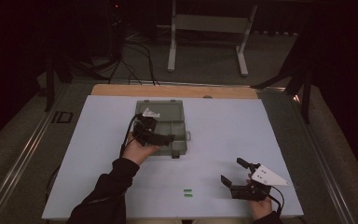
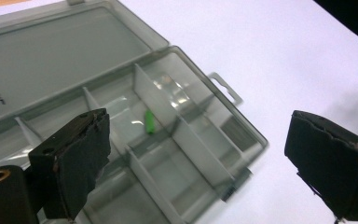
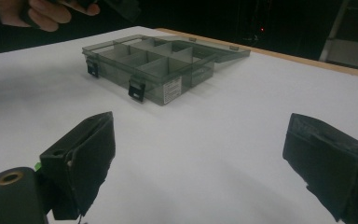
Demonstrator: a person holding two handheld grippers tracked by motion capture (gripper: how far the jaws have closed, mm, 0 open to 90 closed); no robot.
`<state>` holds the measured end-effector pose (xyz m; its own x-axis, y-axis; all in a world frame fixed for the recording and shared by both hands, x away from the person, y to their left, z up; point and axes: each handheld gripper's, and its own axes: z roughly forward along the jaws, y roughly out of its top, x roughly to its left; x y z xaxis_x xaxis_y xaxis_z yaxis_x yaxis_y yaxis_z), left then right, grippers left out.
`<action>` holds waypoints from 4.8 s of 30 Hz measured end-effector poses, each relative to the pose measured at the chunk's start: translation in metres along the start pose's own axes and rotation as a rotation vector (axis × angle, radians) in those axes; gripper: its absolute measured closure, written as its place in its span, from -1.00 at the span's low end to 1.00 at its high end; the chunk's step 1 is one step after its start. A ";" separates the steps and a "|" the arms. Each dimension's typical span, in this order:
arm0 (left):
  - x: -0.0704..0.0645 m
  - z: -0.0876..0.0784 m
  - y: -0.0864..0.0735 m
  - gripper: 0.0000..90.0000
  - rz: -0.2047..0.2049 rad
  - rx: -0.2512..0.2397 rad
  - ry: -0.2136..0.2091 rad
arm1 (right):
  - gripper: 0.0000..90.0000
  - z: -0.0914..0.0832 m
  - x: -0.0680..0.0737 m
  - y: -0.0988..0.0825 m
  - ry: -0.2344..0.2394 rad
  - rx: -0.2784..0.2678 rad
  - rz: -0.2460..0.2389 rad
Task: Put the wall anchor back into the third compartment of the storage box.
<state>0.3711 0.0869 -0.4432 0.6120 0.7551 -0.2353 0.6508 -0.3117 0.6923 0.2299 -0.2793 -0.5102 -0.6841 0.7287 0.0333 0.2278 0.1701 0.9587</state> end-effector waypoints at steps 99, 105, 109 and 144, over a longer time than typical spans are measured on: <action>-0.096 0.041 -0.105 0.84 0.523 0.131 -0.331 | -0.79 0.003 0.003 0.000 0.027 0.014 -0.003; -0.093 0.031 -0.097 0.84 0.495 0.092 -0.325 | -0.79 0.002 0.002 0.000 0.024 0.010 -0.001; -0.088 0.018 -0.089 0.84 0.470 0.049 -0.308 | -0.79 0.002 0.002 -0.001 0.025 0.013 -0.005; -0.013 -0.019 0.003 0.84 0.207 -0.143 0.002 | -0.79 0.002 0.002 -0.001 0.022 0.010 -0.001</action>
<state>0.3565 0.0867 -0.4246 0.7246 0.6849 -0.0768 0.4411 -0.3752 0.8153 0.2298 -0.2768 -0.5111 -0.6996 0.7134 0.0388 0.2343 0.1778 0.9558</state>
